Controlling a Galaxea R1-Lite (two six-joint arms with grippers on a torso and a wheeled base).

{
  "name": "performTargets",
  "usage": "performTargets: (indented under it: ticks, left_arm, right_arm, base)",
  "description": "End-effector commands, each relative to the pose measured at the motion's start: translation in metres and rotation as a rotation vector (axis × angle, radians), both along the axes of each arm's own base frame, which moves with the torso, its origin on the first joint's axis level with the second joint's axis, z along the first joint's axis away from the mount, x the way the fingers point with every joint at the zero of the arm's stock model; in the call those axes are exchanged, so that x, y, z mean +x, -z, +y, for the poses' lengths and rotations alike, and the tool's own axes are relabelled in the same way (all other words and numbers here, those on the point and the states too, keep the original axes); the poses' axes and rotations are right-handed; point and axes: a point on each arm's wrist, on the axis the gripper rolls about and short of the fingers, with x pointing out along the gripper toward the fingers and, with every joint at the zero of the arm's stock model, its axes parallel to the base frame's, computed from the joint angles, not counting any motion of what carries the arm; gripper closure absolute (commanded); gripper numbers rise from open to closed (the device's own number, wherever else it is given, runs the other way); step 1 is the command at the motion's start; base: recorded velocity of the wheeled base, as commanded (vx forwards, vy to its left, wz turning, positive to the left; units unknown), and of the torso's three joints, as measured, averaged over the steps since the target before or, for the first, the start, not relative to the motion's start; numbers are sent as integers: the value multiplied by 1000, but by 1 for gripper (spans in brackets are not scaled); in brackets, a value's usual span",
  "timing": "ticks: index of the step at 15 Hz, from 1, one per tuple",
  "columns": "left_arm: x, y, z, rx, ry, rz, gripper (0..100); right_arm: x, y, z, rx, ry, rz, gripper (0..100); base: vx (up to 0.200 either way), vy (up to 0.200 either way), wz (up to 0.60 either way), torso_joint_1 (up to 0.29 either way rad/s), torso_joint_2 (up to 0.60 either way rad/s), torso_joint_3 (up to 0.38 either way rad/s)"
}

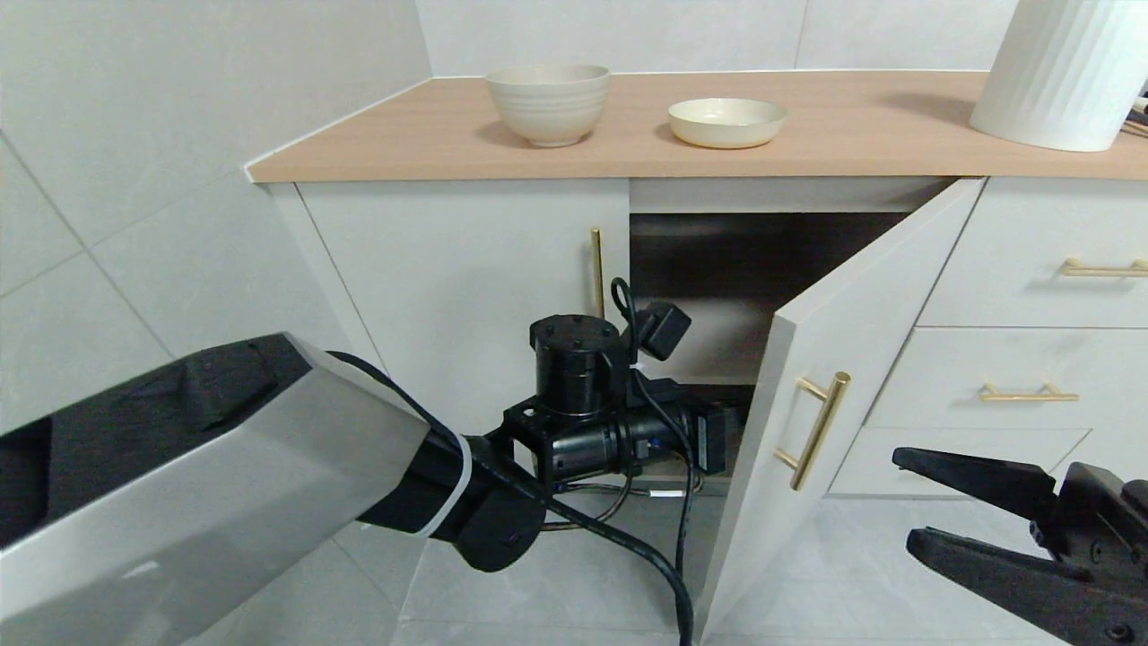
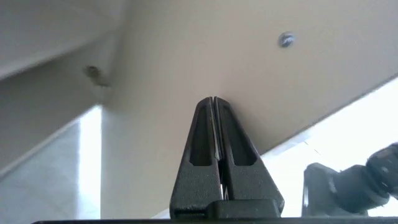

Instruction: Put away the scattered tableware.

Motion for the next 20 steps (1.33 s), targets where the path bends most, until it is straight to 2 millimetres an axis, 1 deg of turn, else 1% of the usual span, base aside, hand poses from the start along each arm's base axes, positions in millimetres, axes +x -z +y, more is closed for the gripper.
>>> performTargets:
  ticks: [1, 4, 6, 7, 8, 10, 13, 14, 15, 17, 18, 19, 20]
  left_arm:
    - [13, 3, -8, 8, -11, 8, 100]
    - [21, 5, -14, 2, -12, 4, 100]
    - [19, 6, -15, 4, -11, 4, 100]
    - [17, 5, -16, 3, -4, 3, 100]
    - [10, 2, -22, 0, 6, -3, 100]
    - [1, -2, -29, -5, 22, -9, 100]
    - [-3, -2, -33, -6, 33, -10, 100]
    - [-3, 1, -35, -2, 36, -6, 100]
    - [-8, 1, -40, -2, 49, -6, 100]
    - [-27, 4, -61, -3, 114, -7, 100]
    - [-53, 6, -88, -9, 181, -14, 100]
    - [-64, 5, -96, -14, 194, -19, 100]
    - [-69, 2, -98, -19, 191, -24, 100]
  right_arm:
    - [1, 2, 0, -5, -1, 7, 0]
    - [0, 0, 0, -1, -1, 1, 0]
    - [-2, 0, 0, 1, -8, -2, 0]
    - [-4, 0, 2, 2, -27, -3, 0]
    - [-9, 1, 7, 1, -71, 1, 0]
    - [-14, 7, 9, -20, -109, 27, 0]
    - [-17, 8, 9, -26, -120, 31, 0]
    - [-17, 8, 8, -26, -120, 34, 0]
    - [-17, 8, 8, -26, -122, 31, 0]
    - [-25, 5, 8, -9, -160, 12, 0]
    - [-36, 0, 6, 17, -211, -20, 0]
    - [-38, -2, 5, 25, -218, -30, 0]
    - [-39, -2, 5, 27, -218, -32, 0]
  base:
    - [0, 0, 0, 0, 0, 0]
    - [0, 0, 0, 0, 0, 0]
    - [0, 0, 0, 0, 0, 0]
    - [0, 0, 0, 0, 0, 0]
    - [0, 0, 0, 0, 0, 0]
    - [0, 0, 0, 0, 0, 0]
    - [0, 0, 0, 0, 0, 0]
    - [0, 0, 0, 0, 0, 0]
    - [0, 0, 0, 0, 0, 0]
    - [0, 0, 0, 0, 0, 0]
    - [0, 0, 0, 0, 0, 0]
    - [0, 0, 0, 0, 0, 0]
    - [0, 0, 0, 0, 0, 0]
